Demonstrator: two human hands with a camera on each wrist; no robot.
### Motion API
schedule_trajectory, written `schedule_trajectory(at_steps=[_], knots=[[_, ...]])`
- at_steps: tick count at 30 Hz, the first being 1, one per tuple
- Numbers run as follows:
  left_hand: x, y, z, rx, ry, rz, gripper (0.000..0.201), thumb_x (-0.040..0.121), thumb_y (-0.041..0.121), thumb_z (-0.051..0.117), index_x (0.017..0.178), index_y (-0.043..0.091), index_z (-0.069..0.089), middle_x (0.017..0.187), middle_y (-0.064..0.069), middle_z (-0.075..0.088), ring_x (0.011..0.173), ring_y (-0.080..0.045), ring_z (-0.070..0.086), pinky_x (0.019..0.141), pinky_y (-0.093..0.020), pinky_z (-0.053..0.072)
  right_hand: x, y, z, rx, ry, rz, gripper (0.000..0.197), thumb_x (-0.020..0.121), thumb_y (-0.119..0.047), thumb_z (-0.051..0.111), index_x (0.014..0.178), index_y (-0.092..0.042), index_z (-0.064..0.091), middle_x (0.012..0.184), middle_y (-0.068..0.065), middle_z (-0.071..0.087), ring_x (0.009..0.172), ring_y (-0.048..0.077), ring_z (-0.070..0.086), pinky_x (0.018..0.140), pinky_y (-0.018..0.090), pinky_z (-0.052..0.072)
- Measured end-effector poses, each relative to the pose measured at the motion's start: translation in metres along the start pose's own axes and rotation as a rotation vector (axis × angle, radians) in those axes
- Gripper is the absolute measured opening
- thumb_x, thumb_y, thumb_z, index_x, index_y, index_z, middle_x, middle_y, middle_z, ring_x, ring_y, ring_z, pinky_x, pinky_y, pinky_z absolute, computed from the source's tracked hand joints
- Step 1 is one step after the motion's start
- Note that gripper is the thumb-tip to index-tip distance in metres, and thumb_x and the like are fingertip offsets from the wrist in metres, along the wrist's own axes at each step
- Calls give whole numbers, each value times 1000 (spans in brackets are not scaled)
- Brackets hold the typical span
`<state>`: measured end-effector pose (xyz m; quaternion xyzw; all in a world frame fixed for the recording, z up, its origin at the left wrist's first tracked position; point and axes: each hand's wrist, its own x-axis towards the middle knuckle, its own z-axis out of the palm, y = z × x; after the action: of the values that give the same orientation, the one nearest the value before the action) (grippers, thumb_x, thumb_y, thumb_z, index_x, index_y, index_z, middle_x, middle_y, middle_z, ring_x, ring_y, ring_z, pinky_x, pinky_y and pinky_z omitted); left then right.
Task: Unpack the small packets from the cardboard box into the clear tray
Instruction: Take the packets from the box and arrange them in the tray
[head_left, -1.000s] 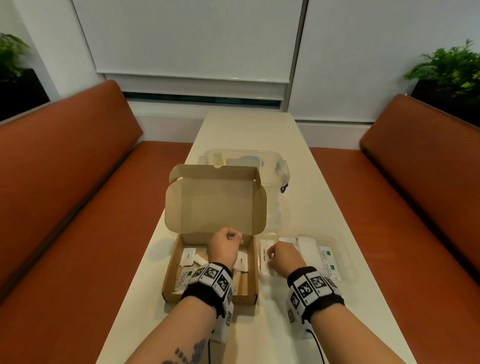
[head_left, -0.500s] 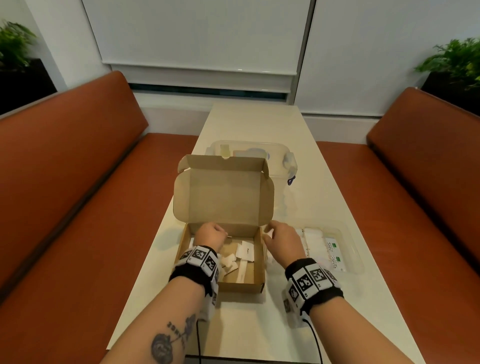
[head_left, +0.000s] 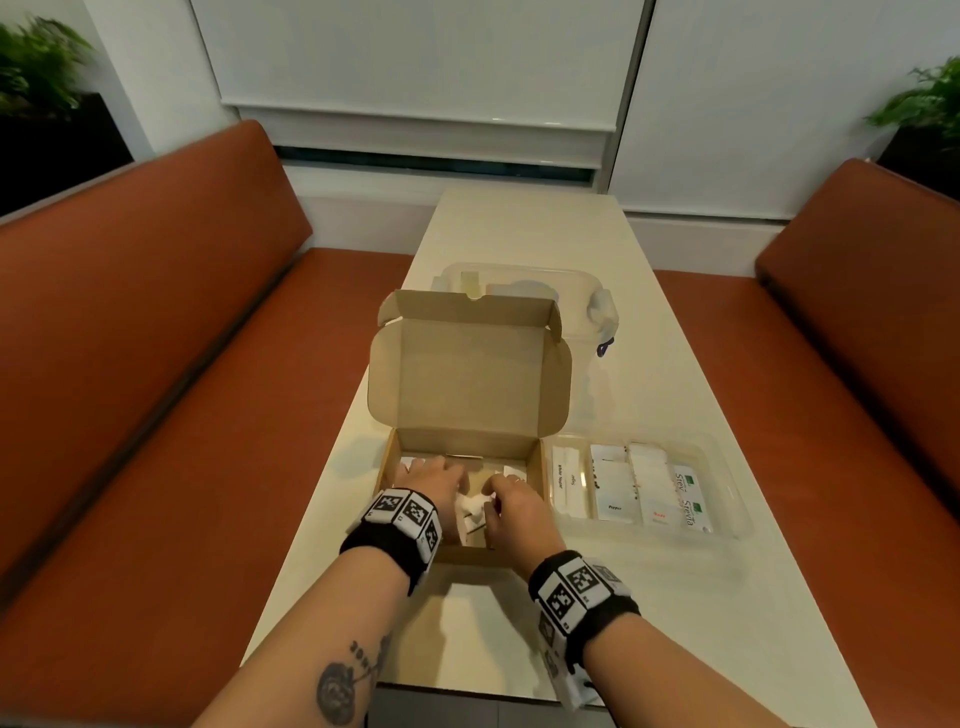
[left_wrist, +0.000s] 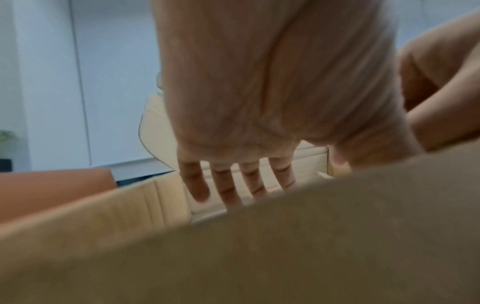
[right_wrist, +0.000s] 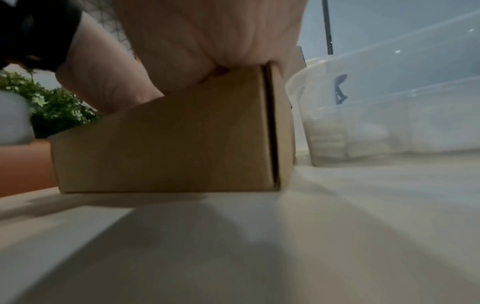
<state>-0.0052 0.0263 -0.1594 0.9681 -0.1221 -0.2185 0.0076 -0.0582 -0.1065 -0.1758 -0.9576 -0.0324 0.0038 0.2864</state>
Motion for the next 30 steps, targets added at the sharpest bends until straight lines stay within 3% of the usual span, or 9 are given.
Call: schedule_trajectory(at_steps=[3,8,13,16,18,20,24,27,30], knots=[[0,0,-2,33,-7,27,57,67,30,79,115,32,48,129,2,46,121,-23,43,97,-40,32,1,0,1,-12,27,11,19,94,-16,47,111,-12,54,108,6,59,98,20,55,83,27,44],[-1,8,0,-3,29,91,34,74,24,71,99,26,49,104,1,62,105,-22,52,87,-34,31,0,-1,2,-35,20,30,20,94,-13,44,112,-11,51,110,7,57,100,22,55,83,28,44],[-5,20,-5,95,-64,68,21,84,23,64,104,19,63,107,-3,66,107,-23,56,106,-38,24,0,-3,2,-41,23,33,22,94,-12,41,114,-10,50,110,8,58,98,22,55,81,28,44],[-6,23,-8,158,-114,79,15,86,21,61,100,16,66,106,-5,68,107,-24,57,107,-39,22,0,-2,3,-50,15,31,22,95,-13,41,114,-9,50,110,9,57,99,23,54,82,28,43],[-9,25,-12,179,-131,82,20,87,20,60,105,16,67,109,-5,67,112,-24,55,107,-40,22,0,-2,3,-47,4,32,22,95,-13,41,115,-9,50,111,9,57,100,23,54,82,29,43],[-11,26,-16,126,-132,80,22,89,20,59,109,15,65,113,-6,66,116,-24,51,109,-41,22,0,-3,2,-29,8,45,22,94,-13,42,115,-10,50,112,8,57,101,22,54,84,29,44],[-13,24,-27,4,-63,77,26,88,24,58,111,12,61,112,-8,65,111,-27,55,95,-35,35,3,-5,-3,83,68,107,21,94,-12,44,112,-9,53,112,7,55,99,20,55,84,26,44],[-12,22,-29,-94,-8,63,31,90,24,58,120,14,58,118,-8,63,113,-26,57,98,-35,40,7,-6,-7,193,116,145,18,92,-11,47,109,-9,54,108,7,55,95,18,53,82,23,43],[-8,18,-32,-326,81,61,32,93,22,55,124,12,57,122,-11,62,114,-27,56,98,-36,42,10,-5,-13,348,188,206,18,91,-8,50,107,-11,56,101,6,60,90,18,56,83,28,48]])
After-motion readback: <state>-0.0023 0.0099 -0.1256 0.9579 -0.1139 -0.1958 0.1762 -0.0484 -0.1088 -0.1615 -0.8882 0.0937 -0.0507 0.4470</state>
